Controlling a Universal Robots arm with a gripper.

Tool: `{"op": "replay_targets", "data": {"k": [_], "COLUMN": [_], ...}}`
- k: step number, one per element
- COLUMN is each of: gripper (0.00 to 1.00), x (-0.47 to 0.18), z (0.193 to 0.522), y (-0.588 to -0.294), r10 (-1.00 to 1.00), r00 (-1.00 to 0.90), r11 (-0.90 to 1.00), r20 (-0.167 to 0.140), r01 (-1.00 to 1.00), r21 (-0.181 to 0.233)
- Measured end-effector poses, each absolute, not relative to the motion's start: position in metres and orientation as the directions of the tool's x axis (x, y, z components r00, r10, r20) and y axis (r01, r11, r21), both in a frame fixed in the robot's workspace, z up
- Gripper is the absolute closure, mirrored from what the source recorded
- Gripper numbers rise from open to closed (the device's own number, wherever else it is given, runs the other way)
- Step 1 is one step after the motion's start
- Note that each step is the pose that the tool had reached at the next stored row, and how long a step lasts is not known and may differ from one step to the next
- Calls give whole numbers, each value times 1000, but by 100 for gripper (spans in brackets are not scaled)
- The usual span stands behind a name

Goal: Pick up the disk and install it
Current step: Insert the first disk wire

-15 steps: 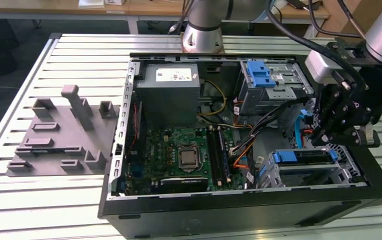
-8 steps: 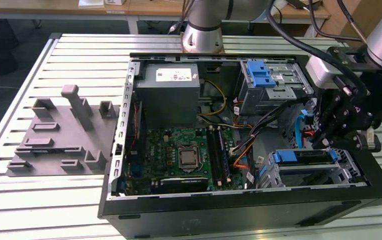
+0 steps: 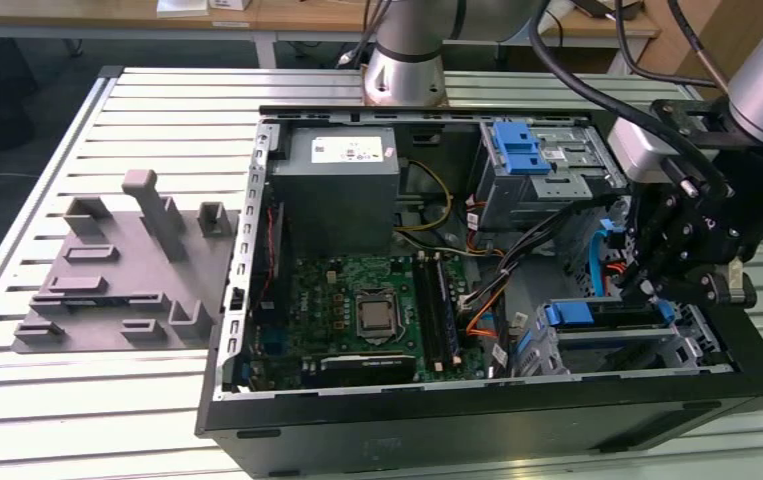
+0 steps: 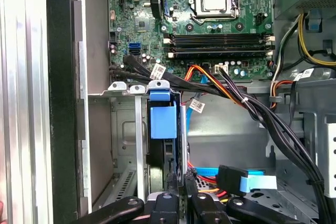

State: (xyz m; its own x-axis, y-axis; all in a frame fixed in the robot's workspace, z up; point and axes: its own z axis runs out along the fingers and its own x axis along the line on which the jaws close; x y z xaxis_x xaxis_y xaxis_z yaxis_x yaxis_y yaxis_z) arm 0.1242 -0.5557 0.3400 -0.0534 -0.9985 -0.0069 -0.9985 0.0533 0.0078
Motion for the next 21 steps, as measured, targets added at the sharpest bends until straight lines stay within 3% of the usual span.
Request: {"op": "replay_targets", "data": {"k": [21], "gripper": [84], "x": [124], "z": [337], "y": [-560], "r10": [-999], "r00": [-50], "r11": [50], "r20": [-6], "r01": [-999], "r21": [16]}}
